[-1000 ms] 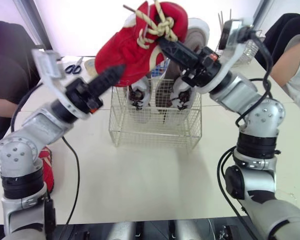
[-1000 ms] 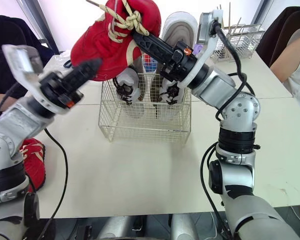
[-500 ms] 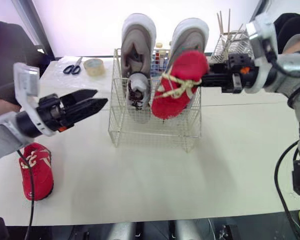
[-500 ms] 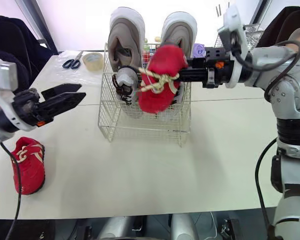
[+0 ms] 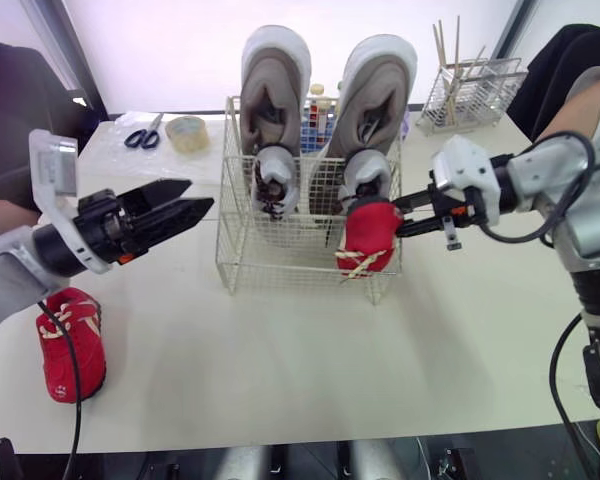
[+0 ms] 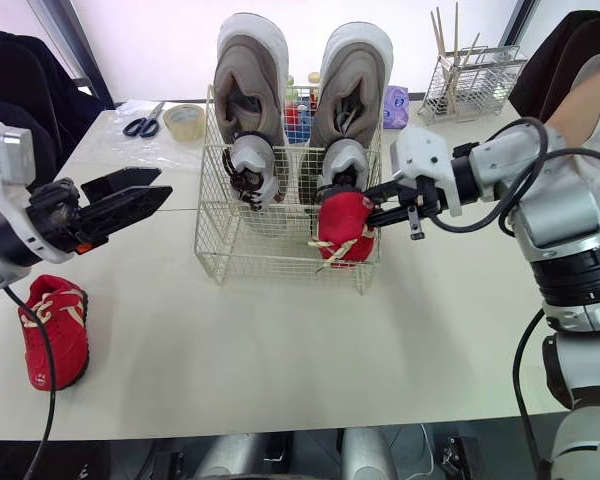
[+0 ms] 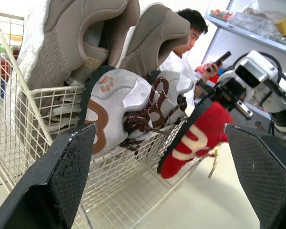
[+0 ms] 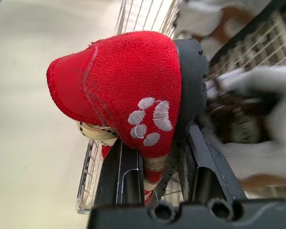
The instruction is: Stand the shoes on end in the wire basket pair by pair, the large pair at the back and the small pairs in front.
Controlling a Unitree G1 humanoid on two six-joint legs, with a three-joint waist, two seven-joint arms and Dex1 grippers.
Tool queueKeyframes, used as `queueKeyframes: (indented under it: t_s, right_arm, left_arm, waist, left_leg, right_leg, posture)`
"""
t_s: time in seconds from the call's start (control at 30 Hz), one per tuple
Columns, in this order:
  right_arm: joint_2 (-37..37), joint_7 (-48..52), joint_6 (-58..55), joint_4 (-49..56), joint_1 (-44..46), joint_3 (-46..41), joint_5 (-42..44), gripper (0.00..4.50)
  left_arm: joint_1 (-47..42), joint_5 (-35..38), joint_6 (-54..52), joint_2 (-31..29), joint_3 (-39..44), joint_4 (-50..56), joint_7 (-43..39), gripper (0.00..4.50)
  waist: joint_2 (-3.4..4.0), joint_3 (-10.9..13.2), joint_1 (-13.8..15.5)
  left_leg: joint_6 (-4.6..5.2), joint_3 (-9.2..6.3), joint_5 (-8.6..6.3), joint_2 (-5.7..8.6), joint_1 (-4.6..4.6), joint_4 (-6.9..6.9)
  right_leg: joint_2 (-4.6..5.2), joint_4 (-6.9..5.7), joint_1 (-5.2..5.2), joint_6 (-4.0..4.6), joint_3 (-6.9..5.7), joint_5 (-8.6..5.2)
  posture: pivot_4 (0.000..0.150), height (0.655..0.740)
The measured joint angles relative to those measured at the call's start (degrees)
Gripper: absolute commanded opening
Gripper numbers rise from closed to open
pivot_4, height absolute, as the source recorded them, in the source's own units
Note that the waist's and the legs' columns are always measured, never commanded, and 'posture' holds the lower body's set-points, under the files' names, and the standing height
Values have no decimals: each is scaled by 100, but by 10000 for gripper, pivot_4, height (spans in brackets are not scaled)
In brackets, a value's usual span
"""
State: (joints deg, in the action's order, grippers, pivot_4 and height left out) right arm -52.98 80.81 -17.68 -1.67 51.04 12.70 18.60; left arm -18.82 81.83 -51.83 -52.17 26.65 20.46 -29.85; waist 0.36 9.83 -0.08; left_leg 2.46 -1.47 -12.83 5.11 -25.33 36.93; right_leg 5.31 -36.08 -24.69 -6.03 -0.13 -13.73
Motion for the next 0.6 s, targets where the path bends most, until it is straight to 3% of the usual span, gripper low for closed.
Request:
queueKeyframes:
  t_s: [0.2, 0.6]
  right_arm:
    - [-32, 3, 46, 128, -201, -18, -162, 44803]
    - [-850, 317, -327, 453, -247, -532, -95, 44803]
  left_arm:
    - [4, -116, 4, 2, -1, -4, -42, 45000]
    - [393, -146, -13, -34, 189, 73, 30, 45000]
  waist:
    - [0, 0, 70]
    - [1, 1, 57]
  left_leg:
    - [-1, 0, 1, 0, 1, 3]
    - [-1, 0, 0, -2, 1, 0]
  right_leg:
    - [0, -1, 2, 1, 0, 0]
    - [1, -1, 0, 3, 1, -1]
  posture:
    - [1500, 7400]
    - [1500, 7400]
